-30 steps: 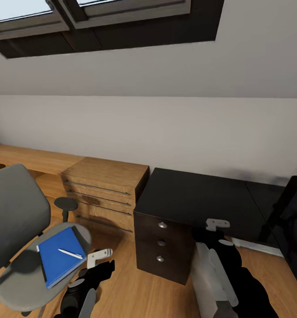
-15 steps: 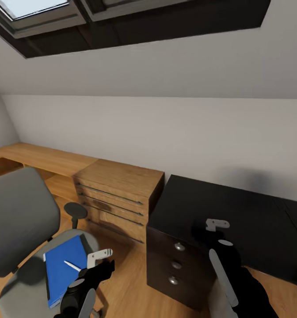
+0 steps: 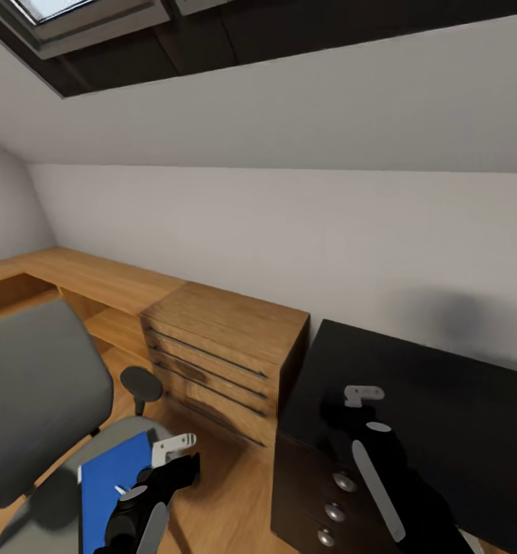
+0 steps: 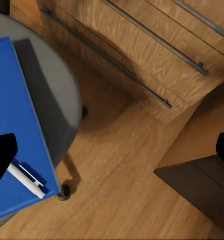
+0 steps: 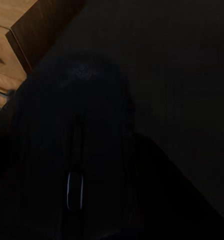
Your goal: In the bedroom, organize the workspace by keeping the computer under the desk, ensuring the monitor is on the desk, placing the keyboard on the desk next to the monitor, placing the mouse on the desk next to the keyboard, moving the folder from the swivel chair onto the desk next to the mouse, stacking the notebook on top of the folder with the pen on top of the notebook, and positioning the swivel chair next to the desk.
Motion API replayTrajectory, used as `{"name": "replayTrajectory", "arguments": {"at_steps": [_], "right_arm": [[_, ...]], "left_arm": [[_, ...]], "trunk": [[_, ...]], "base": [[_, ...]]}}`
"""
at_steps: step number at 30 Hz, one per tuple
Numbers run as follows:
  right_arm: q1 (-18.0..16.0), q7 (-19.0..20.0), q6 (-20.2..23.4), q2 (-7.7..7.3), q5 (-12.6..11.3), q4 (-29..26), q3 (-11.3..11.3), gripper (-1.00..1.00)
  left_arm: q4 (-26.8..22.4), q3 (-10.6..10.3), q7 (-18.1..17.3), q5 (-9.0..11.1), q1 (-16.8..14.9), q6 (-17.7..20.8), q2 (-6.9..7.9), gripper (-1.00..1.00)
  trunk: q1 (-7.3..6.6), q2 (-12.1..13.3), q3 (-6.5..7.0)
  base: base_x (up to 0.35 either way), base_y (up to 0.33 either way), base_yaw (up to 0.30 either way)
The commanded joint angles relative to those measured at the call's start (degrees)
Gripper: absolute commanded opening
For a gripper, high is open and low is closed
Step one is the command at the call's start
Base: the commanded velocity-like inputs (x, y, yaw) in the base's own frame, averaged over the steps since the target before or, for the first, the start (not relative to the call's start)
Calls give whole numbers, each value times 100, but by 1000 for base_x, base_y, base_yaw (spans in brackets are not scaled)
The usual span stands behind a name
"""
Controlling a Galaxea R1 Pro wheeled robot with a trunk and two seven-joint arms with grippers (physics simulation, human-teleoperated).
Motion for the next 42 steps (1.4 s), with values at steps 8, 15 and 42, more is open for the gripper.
{"name": "replayTrajectory", "arguments": {"at_steps": [8,15,42], "right_arm": [[-5,-64,7,-6,-97,200,43,-100],[-5,-64,4,4,-104,559,229,-100],[-5,-81,-7,6,-79,689,1016,-100]], "left_arm": [[-6,-7,53,63,-4,27,-3,100],[-6,-51,54,62,-4,43,-10,100],[-15,-59,53,63,-4,44,-20,100]], "trunk": [[3,-3,-7],[3,-3,-7],[3,-3,-7]], "base": [[211,17,5],[19,1,0],[0,0,0]]}}
